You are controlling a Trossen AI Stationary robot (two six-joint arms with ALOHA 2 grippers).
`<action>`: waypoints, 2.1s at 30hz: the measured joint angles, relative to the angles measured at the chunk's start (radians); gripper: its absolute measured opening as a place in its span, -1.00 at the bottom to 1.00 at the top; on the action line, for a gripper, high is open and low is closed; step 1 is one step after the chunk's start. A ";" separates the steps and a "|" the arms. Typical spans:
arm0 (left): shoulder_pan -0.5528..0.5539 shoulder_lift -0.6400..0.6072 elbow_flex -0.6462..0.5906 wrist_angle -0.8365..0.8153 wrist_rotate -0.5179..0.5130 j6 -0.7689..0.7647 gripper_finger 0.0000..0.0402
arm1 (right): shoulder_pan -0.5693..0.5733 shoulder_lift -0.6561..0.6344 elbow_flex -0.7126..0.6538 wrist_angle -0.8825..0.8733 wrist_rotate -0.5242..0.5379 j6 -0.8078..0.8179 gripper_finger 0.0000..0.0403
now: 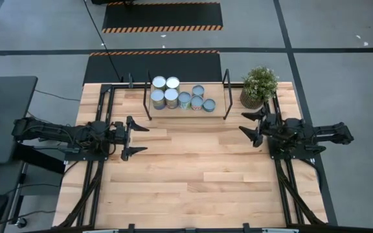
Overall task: Pick and place cans onto a shelf
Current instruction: Return to Home Position
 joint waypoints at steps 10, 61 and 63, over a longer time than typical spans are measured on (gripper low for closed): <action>0.000 0.000 0.000 0.033 -0.046 0.030 0.87 | -0.001 0.001 -0.022 0.008 0.047 0.000 0.73; 0.112 -0.471 -0.149 -0.190 -0.044 -0.147 0.31 | -0.001 0.016 -0.022 -0.020 0.126 -0.002 0.74; 0.112 -0.471 -0.149 -0.190 -0.044 -0.145 0.31 | -0.001 0.016 -0.022 -0.020 0.126 -0.002 0.74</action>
